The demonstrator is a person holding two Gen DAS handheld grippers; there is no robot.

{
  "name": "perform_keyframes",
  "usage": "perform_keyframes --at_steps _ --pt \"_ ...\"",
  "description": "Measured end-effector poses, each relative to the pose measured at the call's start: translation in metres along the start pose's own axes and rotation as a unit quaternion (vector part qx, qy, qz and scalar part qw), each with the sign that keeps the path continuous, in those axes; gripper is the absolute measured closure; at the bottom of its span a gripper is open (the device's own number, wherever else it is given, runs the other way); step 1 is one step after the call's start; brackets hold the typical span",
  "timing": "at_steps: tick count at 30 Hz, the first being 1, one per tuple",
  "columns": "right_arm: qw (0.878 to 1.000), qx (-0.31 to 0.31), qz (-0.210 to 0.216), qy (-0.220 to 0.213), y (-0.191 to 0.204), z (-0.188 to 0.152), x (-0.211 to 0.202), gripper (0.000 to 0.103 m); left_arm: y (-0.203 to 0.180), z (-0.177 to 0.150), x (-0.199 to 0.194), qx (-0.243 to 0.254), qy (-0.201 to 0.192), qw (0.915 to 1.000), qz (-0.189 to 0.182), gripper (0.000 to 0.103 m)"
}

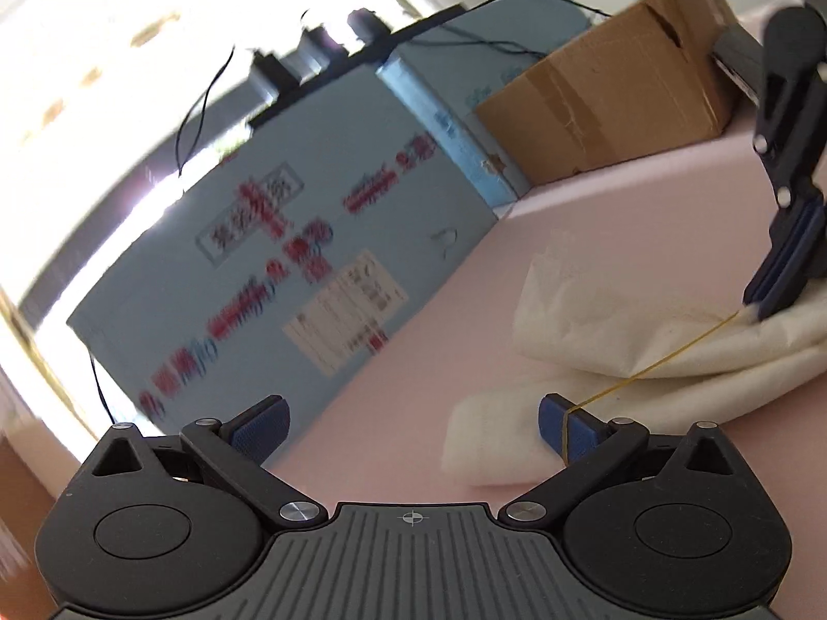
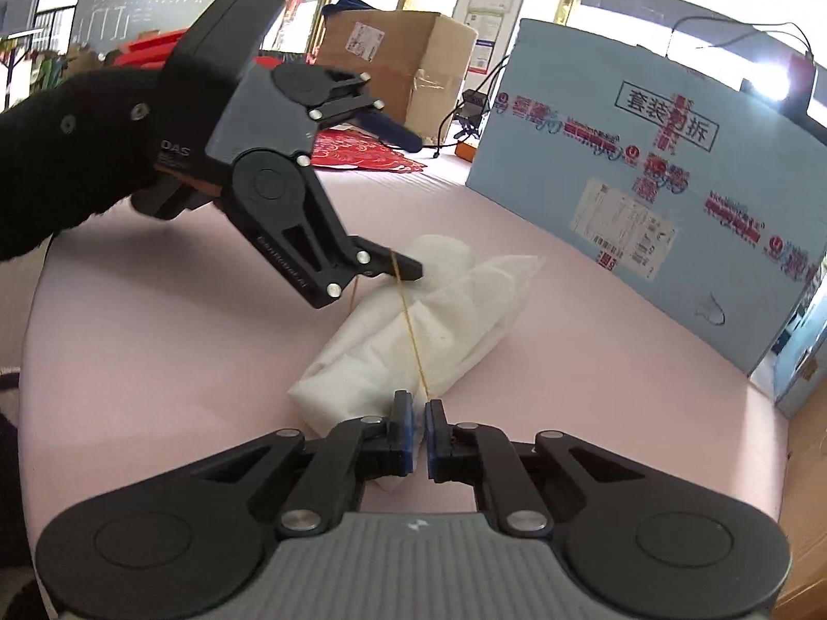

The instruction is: Fold shopping bag

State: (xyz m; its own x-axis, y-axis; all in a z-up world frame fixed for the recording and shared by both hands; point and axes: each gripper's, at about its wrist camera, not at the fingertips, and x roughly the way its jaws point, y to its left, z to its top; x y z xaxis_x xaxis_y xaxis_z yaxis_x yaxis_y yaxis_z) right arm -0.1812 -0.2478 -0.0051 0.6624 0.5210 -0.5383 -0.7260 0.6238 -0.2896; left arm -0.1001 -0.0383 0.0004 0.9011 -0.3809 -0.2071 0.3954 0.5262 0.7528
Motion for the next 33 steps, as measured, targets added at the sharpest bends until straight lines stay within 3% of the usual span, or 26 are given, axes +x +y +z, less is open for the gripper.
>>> perform_keyframes --at_steps 2,5,7,8,10,12,13,19,21,23,26,27,31,33 --pt "0.999 -0.05 -0.009 -0.007 0.01 -0.003 -0.001 0.097 -0.005 0.003 0.006 0.043 -0.035 0.9984 0.01 0.0" --pt "0.997 -0.072 -0.013 -0.009 0.014 0.0 0.001 0.098 -0.004 0.02 0.014 0.063 -0.065 0.9958 -0.007 0.0" --pt "0.998 -0.068 -0.008 -0.008 0.012 0.0 0.001 0.098 0.006 0.026 0.017 0.069 -0.055 0.9943 -0.06 0.0" --pt "0.998 -0.069 -0.009 -0.008 0.012 0.002 0.003 0.098 0.024 0.025 0.022 0.038 -0.028 0.9917 -0.119 0.0" --pt "0.996 -0.091 -0.02 -0.008 0.019 0.001 0.002 0.098 0.067 0.017 0.035 -0.062 0.036 0.9691 -0.236 0.0" --pt "0.996 -0.085 -0.018 -0.008 0.018 0.003 0.003 0.098 0.089 0.008 0.04 -0.137 0.066 0.945 -0.289 0.0" --pt "0.997 -0.074 -0.013 -0.008 0.015 0.003 0.003 0.098 0.093 0.006 0.039 -0.155 0.074 0.9378 -0.301 0.0" --pt "0.999 -0.029 0.019 -0.007 0.0 0.007 0.0 0.097 0.081 0.024 0.0 -0.13 0.021 0.9564 -0.261 0.0" --pt "0.999 -0.02 0.026 -0.007 -0.004 0.01 0.001 0.097 0.06 0.04 -0.01 -0.096 0.011 0.9628 -0.252 0.0" --pt "0.999 -0.017 0.029 -0.007 -0.005 0.012 0.0 0.097 0.029 0.057 -0.018 -0.032 0.0 0.962 -0.271 0.0" --pt "1.0 -0.016 0.024 -0.006 -0.004 0.013 0.0 0.097 -0.007 0.066 -0.017 0.034 0.034 0.9541 -0.296 0.0" --pt "1.0 -0.016 0.022 -0.007 -0.003 0.013 -0.001 0.096 -0.013 0.066 -0.014 0.041 0.048 0.955 -0.29 0.0" --pt "1.0 -0.03 0.001 -0.007 0.005 0.014 -0.004 0.095 -0.014 0.066 -0.011 0.038 0.076 0.965 -0.248 0.0" --pt "0.999 -0.046 -0.001 -0.002 0.01 0.012 -0.003 0.097 -0.015 0.063 -0.009 0.056 0.092 0.9723 -0.208 0.0"
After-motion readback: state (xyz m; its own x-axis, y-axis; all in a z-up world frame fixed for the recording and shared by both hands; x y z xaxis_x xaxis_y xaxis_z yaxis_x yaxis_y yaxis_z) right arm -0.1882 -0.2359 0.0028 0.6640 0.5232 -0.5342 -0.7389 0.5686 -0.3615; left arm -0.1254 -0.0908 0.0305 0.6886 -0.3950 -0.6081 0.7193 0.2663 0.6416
